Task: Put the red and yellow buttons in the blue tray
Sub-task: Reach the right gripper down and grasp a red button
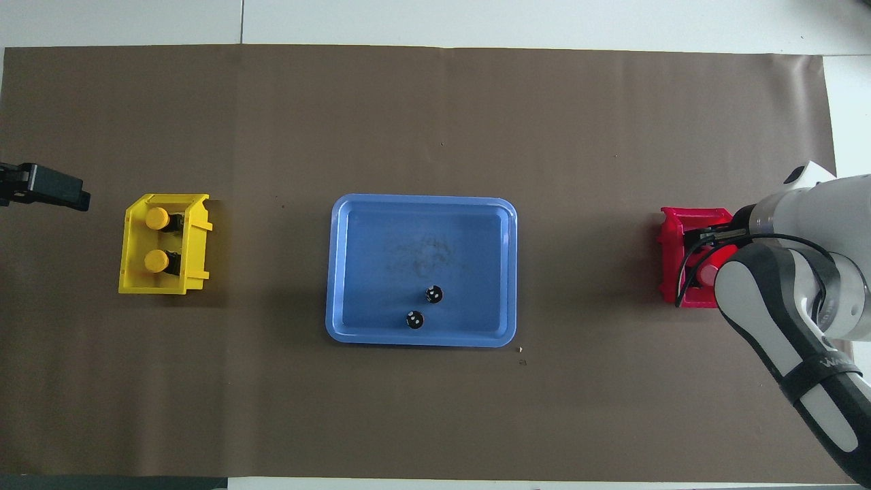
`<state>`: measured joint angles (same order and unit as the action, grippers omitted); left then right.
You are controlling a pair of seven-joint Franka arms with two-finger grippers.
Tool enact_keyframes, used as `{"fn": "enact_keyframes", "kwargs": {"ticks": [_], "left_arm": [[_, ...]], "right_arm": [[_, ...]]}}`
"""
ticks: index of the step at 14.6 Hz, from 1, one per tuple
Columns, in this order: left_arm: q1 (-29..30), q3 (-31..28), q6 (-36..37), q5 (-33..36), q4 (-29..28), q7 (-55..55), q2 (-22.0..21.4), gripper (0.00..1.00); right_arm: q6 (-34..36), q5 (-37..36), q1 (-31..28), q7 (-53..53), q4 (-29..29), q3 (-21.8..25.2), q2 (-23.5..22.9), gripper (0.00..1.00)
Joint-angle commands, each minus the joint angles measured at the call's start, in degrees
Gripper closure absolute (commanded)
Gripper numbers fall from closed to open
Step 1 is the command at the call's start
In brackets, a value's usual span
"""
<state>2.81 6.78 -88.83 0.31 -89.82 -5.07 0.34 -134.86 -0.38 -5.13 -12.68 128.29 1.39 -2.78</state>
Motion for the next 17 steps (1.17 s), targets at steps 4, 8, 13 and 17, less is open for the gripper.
{"fn": "enact_keyframes", "kwargs": {"ticks": [4,8,13,17], "left_arm": [[0.27,-0.02,0.50,-0.57,-1.59,0.06,-1.57,0.00],[-0.34,0.07,0.41,-0.57,-1.59,0.06,-1.57,0.00],[0.27,-0.02,0.24,-0.48,-1.59,-0.03,-1.57,0.00],[0.53,-0.10,-5.96,0.04,-7.98,-1.43,-4.28,0.00]], "right_arm": [[-1.37,1.26,-0.76,-2.17,2.40,-0.33,1.90,0.56],[1.95,1.17,-0.85,-3.74,0.57,-0.25,1.81,0.84],[26.19,1.17,-0.77,-5.07,-21.20,-0.51,-2.05,0.84],[36.94,1.26,9.92,9.72,-38.35,-0.95,-7.05,0.84]]}}
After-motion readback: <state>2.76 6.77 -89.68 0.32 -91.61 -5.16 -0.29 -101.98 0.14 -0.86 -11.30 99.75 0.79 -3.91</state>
